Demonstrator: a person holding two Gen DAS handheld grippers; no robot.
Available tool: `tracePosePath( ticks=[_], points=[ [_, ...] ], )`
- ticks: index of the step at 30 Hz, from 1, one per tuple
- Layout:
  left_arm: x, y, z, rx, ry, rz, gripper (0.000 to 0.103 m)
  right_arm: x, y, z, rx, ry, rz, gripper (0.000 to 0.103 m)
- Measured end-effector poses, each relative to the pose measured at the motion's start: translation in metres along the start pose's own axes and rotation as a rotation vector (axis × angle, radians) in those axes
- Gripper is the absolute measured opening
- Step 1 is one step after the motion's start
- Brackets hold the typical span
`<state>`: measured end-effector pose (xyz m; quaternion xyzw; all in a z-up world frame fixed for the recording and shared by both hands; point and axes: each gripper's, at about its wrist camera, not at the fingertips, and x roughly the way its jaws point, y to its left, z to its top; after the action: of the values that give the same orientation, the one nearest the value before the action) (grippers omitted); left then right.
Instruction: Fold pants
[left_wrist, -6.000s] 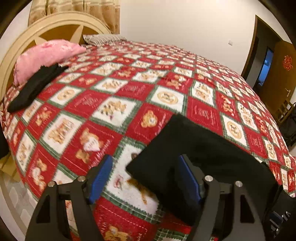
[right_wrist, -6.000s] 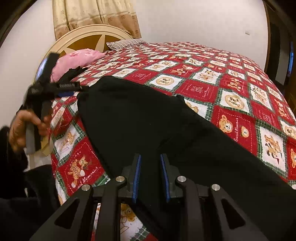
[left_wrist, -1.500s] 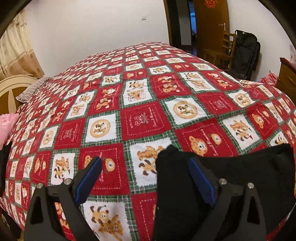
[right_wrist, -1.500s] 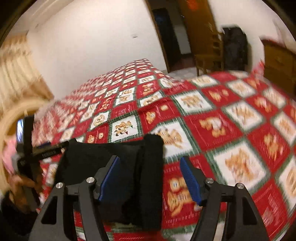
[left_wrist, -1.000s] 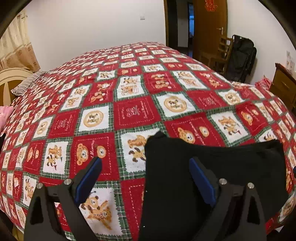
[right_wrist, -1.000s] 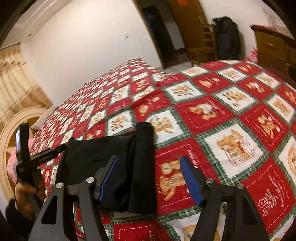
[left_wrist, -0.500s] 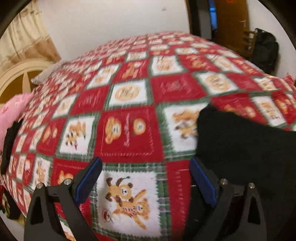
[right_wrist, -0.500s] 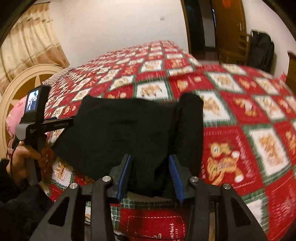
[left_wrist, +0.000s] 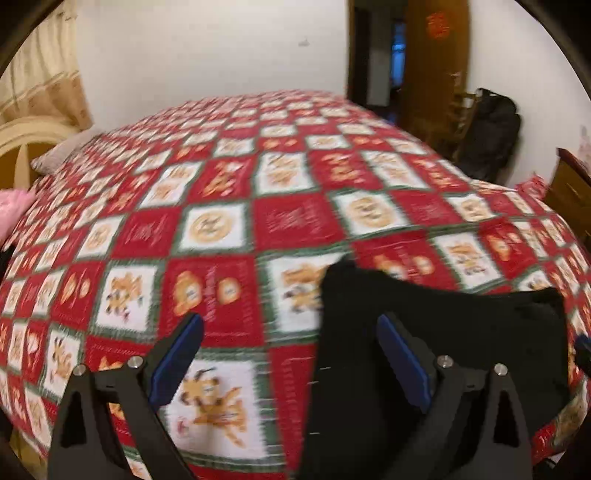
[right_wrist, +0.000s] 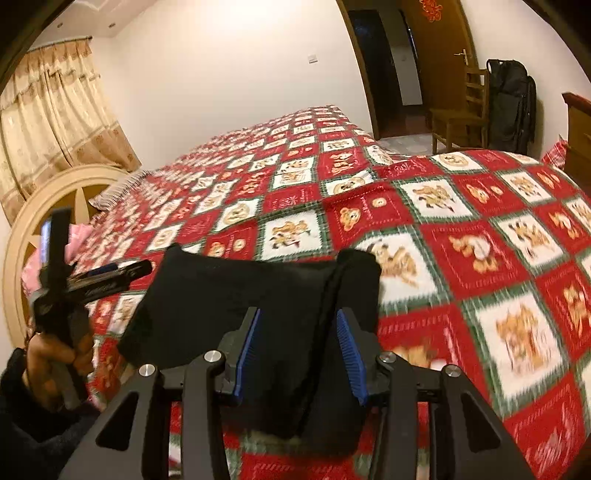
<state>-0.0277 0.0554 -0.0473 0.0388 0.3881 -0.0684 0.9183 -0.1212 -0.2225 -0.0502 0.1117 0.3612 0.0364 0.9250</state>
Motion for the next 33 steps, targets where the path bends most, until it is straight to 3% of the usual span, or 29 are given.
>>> tracePosePath(
  ticks=[3,11,16,22,25,27,33],
  points=[
    [0.013,-0.016,-0.006,0.070,0.030,0.049,0.097,0.023,0.003,0.008,-0.028,0.055,-0.077,0.044],
    [0.022,-0.002,-0.018,-0.003,0.055,0.011,0.097,0.039,-0.001,0.009,0.022,0.076,0.007,0.048],
    [0.029,0.003,-0.023,-0.050,0.060,-0.005,0.103,0.042,-0.013,0.015,0.083,0.057,0.055,0.048],
    [0.032,0.009,-0.023,-0.097,0.082,-0.043,0.103,0.051,-0.001,0.015,-0.003,0.089,0.057,0.050],
    [0.031,0.007,-0.023,-0.084,0.077,-0.036,0.103,0.046,-0.002,0.012,-0.005,0.115,0.081,0.039],
    [0.031,0.008,-0.023,-0.083,0.079,-0.039,0.103,0.041,-0.005,0.006,0.016,0.127,0.118,0.038],
    [0.032,0.010,-0.022,-0.093,0.091,-0.052,0.103,0.028,-0.001,-0.012,0.064,0.192,0.048,0.041]
  ],
)
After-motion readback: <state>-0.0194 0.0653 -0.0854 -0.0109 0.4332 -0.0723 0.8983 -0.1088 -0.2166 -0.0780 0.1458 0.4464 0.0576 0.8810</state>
